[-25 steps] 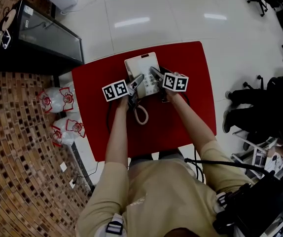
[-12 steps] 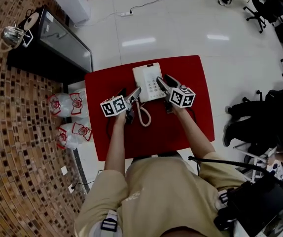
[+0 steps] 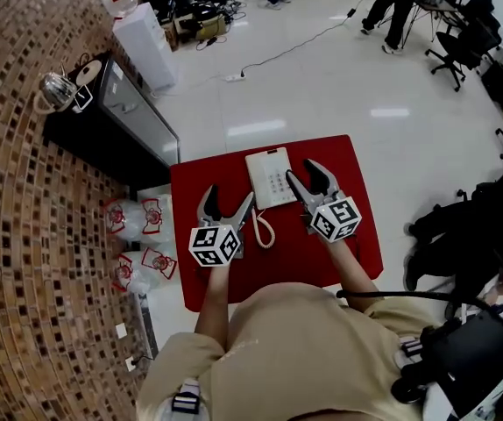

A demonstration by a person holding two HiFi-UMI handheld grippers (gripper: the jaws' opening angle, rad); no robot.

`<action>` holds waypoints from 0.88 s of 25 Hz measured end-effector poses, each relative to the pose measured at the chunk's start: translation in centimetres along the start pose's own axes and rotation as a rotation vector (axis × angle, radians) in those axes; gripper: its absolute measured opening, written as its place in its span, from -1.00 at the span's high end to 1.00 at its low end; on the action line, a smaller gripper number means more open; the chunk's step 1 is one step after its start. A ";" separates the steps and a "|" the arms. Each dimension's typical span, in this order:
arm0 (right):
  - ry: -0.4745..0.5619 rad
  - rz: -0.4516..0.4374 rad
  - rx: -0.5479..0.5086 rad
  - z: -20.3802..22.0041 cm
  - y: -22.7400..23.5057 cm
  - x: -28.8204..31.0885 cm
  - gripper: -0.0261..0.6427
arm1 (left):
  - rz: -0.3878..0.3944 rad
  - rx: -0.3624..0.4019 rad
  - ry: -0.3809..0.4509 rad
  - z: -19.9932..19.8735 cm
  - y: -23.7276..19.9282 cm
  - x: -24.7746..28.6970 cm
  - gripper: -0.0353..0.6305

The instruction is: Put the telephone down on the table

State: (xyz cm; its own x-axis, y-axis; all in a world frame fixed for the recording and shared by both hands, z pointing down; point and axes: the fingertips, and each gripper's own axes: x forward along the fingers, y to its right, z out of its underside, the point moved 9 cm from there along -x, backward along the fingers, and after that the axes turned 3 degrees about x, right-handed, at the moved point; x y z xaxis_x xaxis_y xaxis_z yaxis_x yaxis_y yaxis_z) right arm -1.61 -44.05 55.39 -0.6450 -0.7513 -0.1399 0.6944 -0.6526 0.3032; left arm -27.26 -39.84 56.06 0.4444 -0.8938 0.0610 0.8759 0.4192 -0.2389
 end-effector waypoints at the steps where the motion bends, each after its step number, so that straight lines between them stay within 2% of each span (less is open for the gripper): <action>1: 0.026 0.003 -0.023 -0.9 -0.8 -0.8 0.25 | -0.018 0.037 0.036 -1.0 1.0 -0.8 -0.46; 4: 0.097 0.026 -0.067 -2.0 -2.8 -3.4 0.26 | -0.051 0.122 0.132 -2.0 3.5 -3.1 -0.46; 7: 0.126 0.048 -0.089 -2.3 -5.1 -5.1 0.29 | -0.049 0.174 0.178 -2.0 4.6 -5.1 -0.46; 11: 0.103 0.044 -0.132 -2.3 -6.6 -5.7 0.29 | -0.071 0.179 0.206 -2.3 5.0 -6.2 -0.46; 16: 0.089 0.100 -0.165 -2.3 -7.4 -7.5 0.29 | -0.163 0.245 0.245 -2.6 5.5 -7.9 -0.45; 22: 0.113 0.130 -0.205 -5.0 -7.3 -8.0 0.29 | -0.180 0.249 0.257 -4.2 6.5 -8.0 -0.45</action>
State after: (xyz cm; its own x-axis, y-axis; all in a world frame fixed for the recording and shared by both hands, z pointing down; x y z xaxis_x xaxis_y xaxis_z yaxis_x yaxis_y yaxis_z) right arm 0.05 -33.76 49.57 -0.5147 -0.8287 -0.2198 0.8264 -0.5478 0.1303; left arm -25.95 -30.65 49.97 0.2464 -0.9539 -0.1711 0.9682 0.2504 -0.0019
